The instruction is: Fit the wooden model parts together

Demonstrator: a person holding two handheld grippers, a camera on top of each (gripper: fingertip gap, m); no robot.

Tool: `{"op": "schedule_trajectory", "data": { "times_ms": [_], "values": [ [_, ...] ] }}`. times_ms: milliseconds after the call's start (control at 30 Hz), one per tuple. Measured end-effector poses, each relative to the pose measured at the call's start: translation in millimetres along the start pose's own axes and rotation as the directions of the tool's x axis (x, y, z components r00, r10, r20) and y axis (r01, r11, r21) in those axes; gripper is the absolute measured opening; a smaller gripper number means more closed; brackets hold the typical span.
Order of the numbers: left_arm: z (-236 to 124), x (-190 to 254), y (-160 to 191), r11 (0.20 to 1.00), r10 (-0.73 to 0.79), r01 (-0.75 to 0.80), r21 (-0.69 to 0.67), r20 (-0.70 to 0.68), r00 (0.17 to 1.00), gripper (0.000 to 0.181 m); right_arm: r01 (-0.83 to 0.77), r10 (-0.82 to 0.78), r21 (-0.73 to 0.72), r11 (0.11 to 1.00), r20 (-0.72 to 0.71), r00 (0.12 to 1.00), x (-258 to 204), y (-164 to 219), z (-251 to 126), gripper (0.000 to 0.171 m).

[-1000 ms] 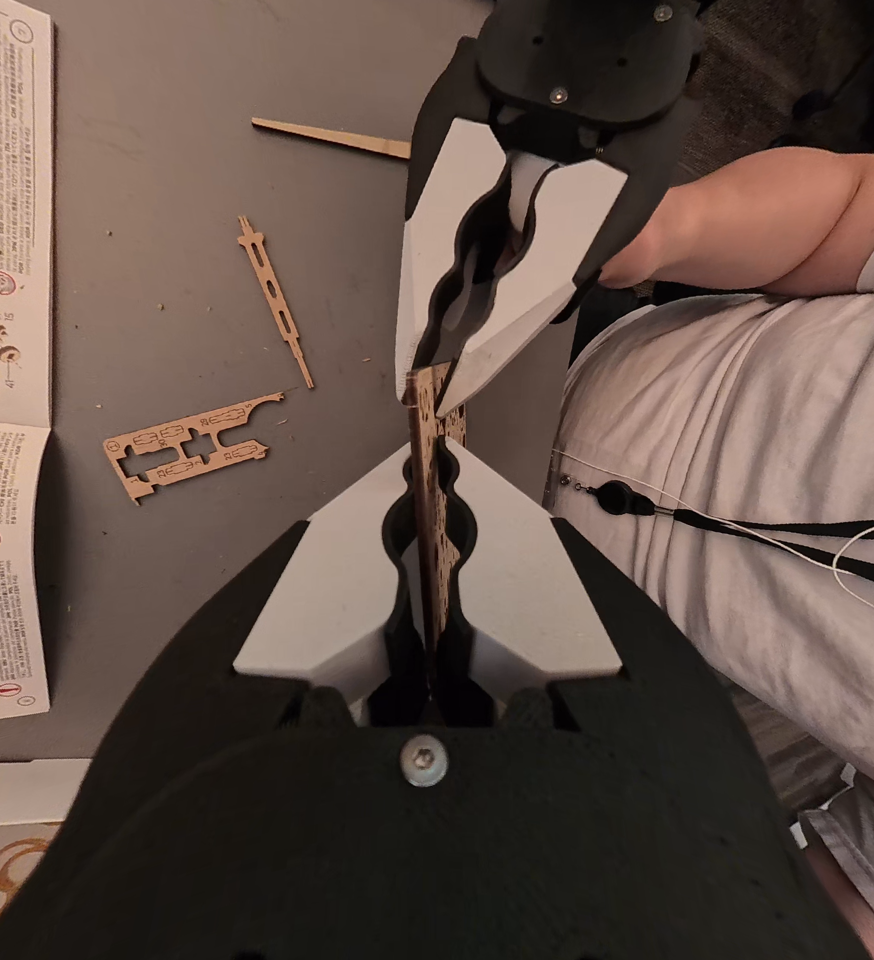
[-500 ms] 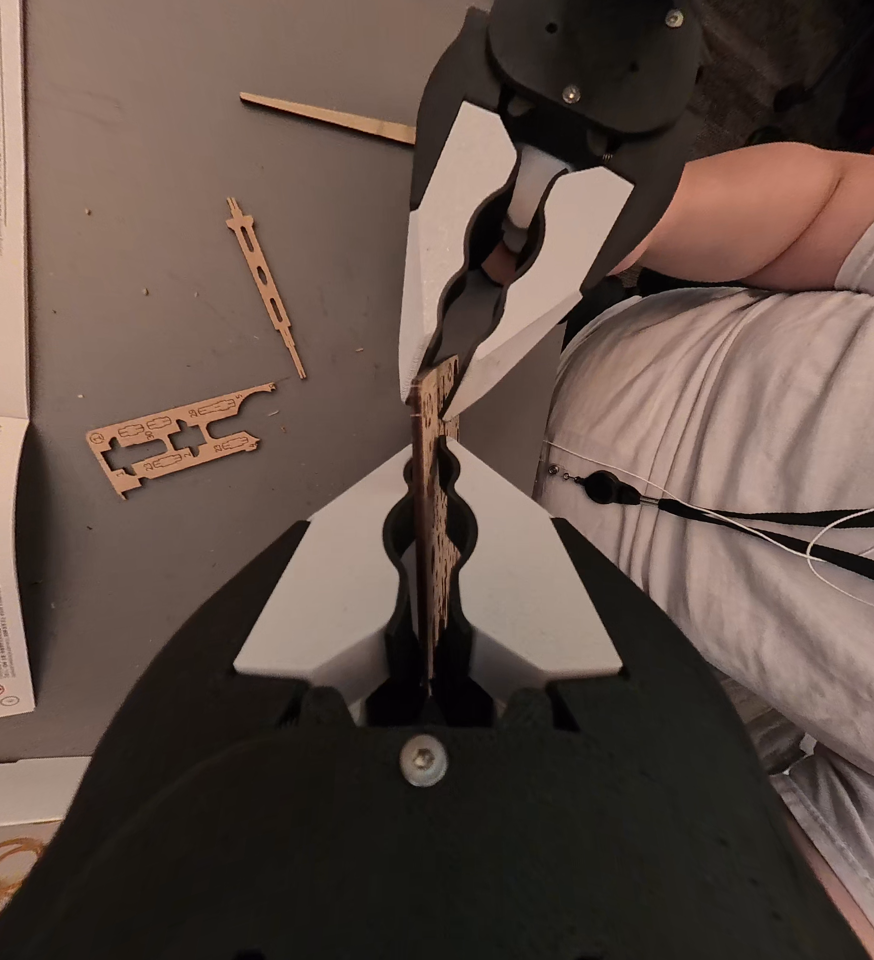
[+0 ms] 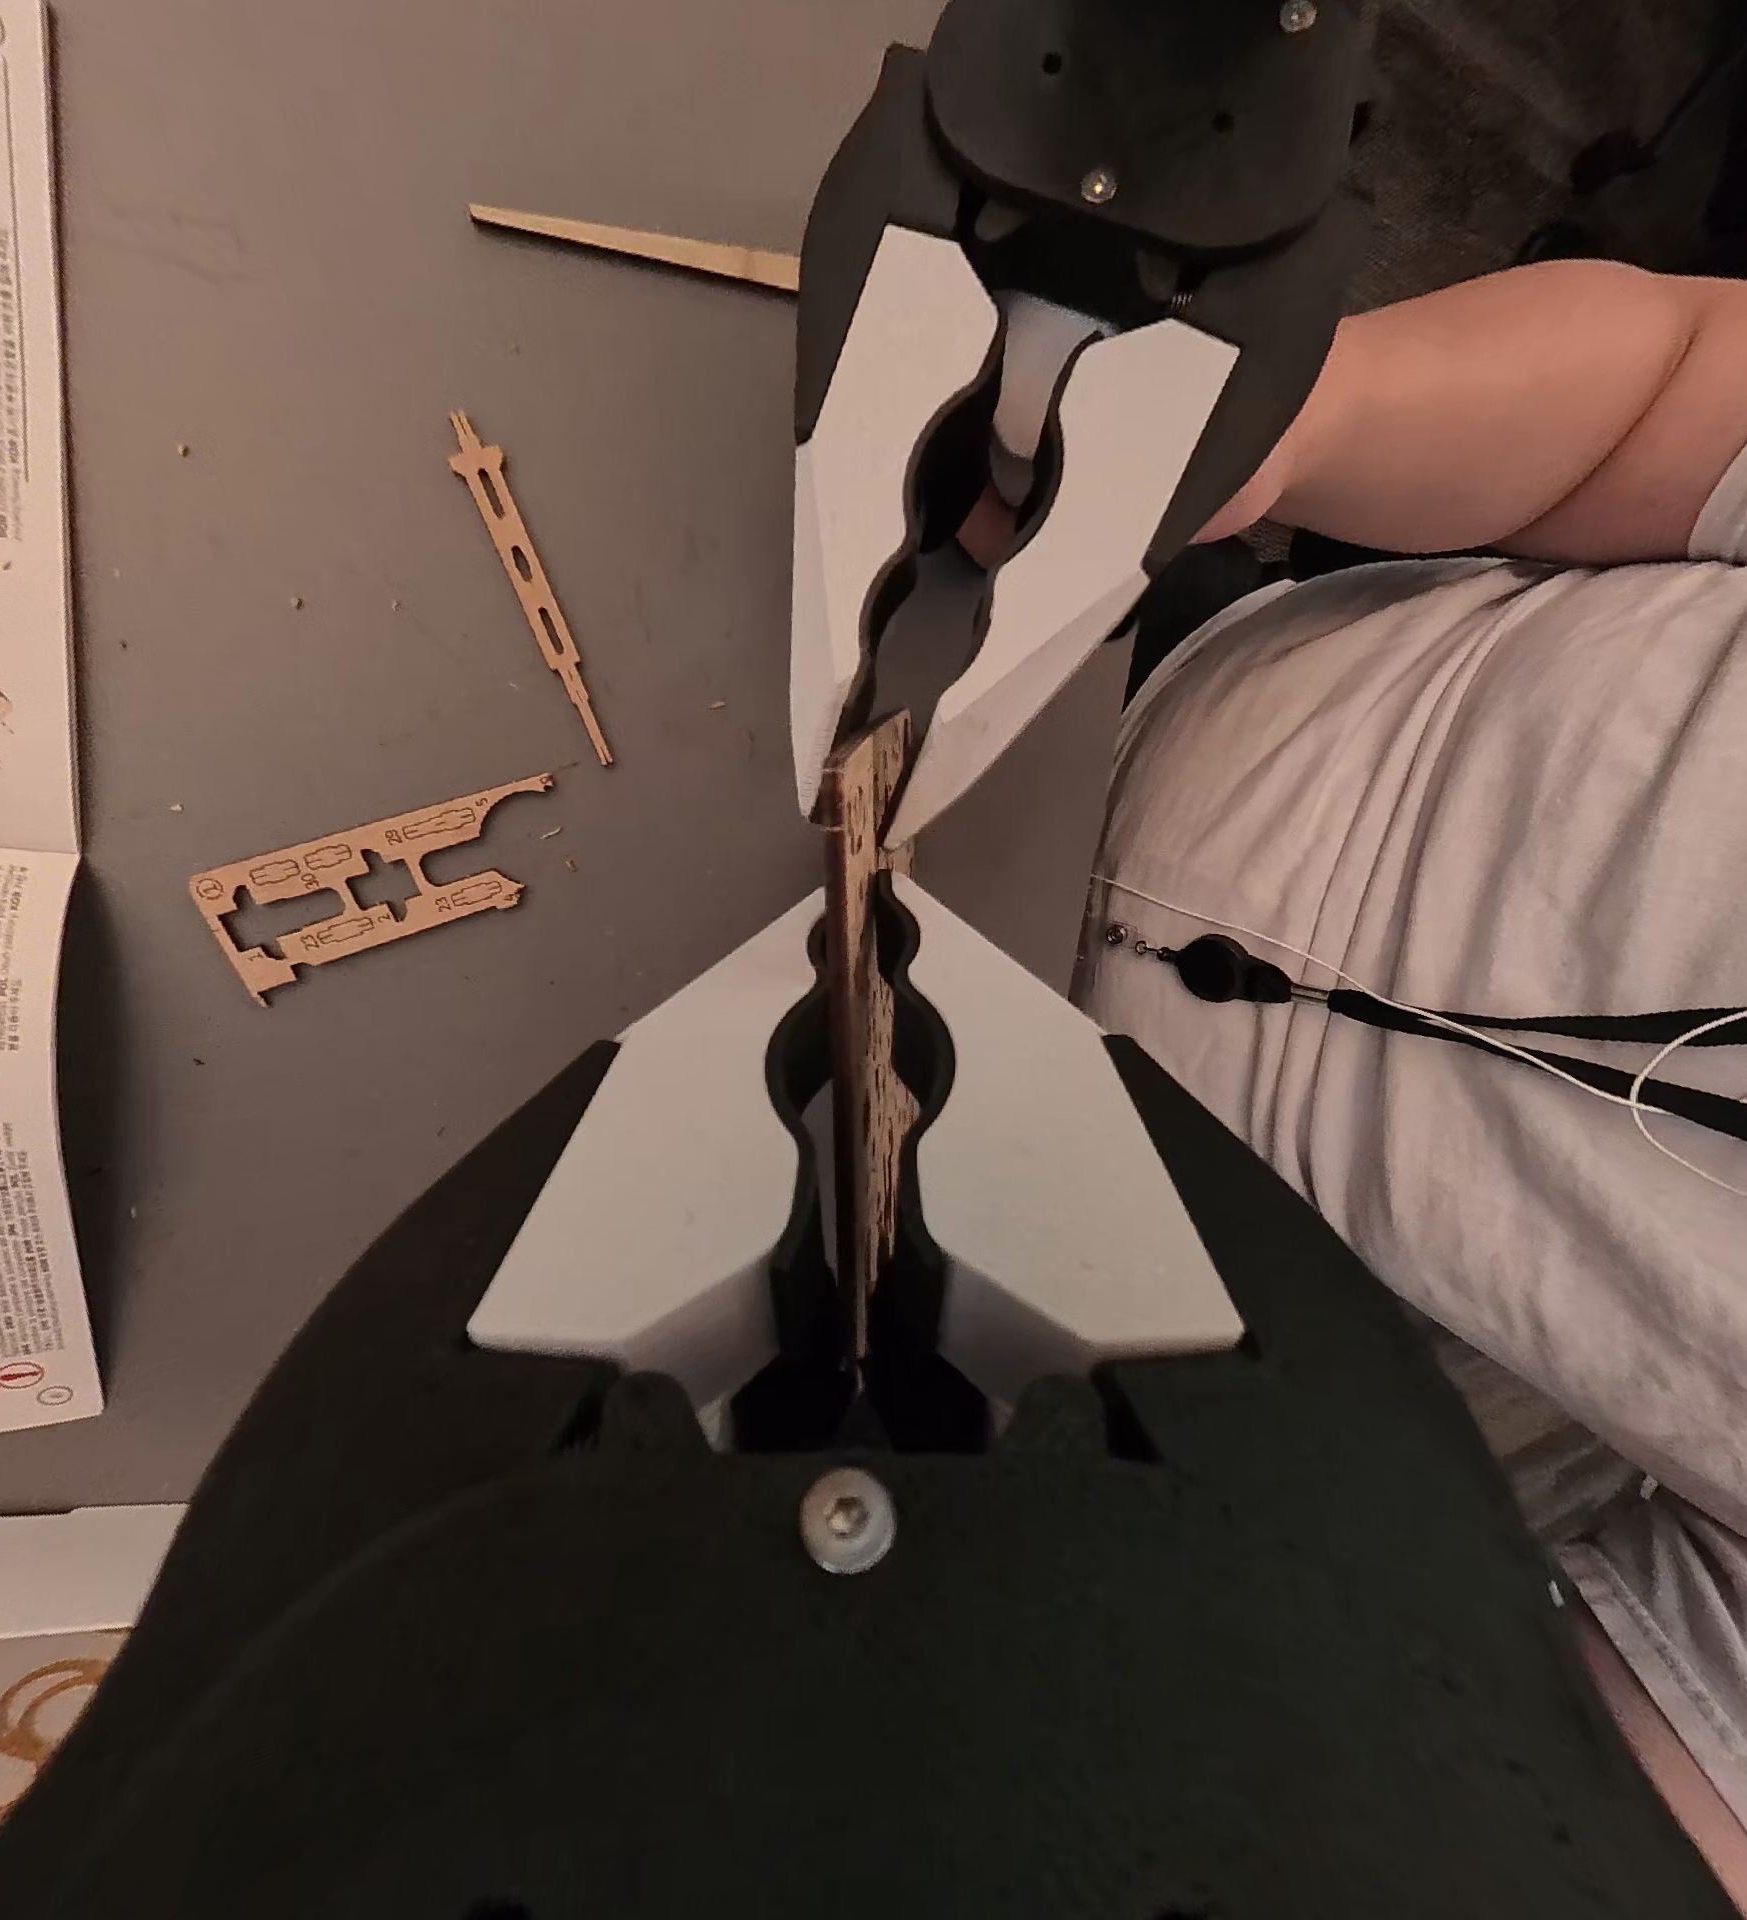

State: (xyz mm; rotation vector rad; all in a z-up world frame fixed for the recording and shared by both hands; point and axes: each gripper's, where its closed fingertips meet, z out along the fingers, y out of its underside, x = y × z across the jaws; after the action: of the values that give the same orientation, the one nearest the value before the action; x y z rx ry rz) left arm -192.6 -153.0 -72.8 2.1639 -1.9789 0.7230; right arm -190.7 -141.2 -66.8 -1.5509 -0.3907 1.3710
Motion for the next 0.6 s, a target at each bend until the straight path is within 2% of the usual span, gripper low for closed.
{"op": "schedule_trajectory", "data": {
  "times_ms": [600],
  "values": [
    [0.4, 0.0, 0.9, 1.000, -0.016, 0.016, 0.001, -0.008, 1.000, 0.001, 0.026, -0.027, -0.023, 0.999, -0.009, 1.000, -0.1, 2.9, 1.5, 0.010]
  ]
}}
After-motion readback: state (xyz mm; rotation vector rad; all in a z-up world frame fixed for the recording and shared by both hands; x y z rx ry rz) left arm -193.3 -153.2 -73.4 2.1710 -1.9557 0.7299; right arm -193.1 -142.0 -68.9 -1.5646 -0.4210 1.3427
